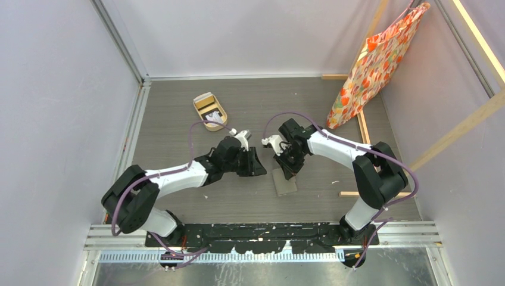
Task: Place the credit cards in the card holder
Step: Close the card holder at the center of the board.
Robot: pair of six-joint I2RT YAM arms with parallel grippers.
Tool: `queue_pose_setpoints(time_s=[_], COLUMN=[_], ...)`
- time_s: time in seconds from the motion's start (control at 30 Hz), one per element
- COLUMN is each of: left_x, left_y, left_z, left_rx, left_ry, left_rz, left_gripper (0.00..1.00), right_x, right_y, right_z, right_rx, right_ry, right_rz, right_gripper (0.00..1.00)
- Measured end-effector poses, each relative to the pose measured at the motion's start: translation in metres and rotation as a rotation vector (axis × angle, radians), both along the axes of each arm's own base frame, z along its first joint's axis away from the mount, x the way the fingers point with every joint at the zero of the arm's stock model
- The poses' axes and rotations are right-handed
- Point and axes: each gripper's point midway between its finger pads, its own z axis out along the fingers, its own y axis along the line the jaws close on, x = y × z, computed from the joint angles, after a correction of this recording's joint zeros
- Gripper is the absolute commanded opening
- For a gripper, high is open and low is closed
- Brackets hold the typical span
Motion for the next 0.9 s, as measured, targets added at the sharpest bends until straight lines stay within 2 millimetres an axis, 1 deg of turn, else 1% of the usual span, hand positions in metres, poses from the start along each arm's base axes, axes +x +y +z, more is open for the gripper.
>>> queue_pose_setpoints(time_s=[0.17, 0.3, 0.37, 0.5, 0.6, 0.73, 0.9], left_x=[-0.003, -0.005, -0.008, -0.014, -0.023, -0.029, -0.03], left_y=[0.006, 0.008, 0.006, -0.004, -0.014, -0.023, -0.031], left_z=[0.008, 0.003, -0.002, -0.016, -0.03, -0.046, -0.054], left_rx=[-0.013, -0.012, -0.013, -0.017, -0.008, 0.013, 0.021], left_ry=[-0.025, -0.012, 0.009, 0.049, 0.088, 0.132, 0.161], left_rz=[0.013, 0.017, 0.022, 0.009, -0.011, -0.021, -0.019], left_gripper=[0.37, 0.36, 0.35, 0.33, 0.32, 0.31, 0.31], right_x=[-0.001, -0.001, -0.001, -0.003, -0.003, -0.003, -0.004], right_y=[0.001, 0.001, 0.002, 0.005, 0.006, 0.006, 0.007], right_z=[0.0, 0.0, 0.0, 0.001, 0.001, 0.001, 0.001], right_rx=[-0.008, -0.008, -0.003, 0.005, 0.009, 0.009, 0.012], right_ry=[-0.008, -0.005, -0.002, 0.004, 0.005, 0.006, 0.01], right_rz=[0.004, -0.003, -0.008, -0.009, -0.009, -0.01, -0.012], right_gripper=[0.01, 0.01, 0.01, 0.01, 0.01, 0.01, 0.01])
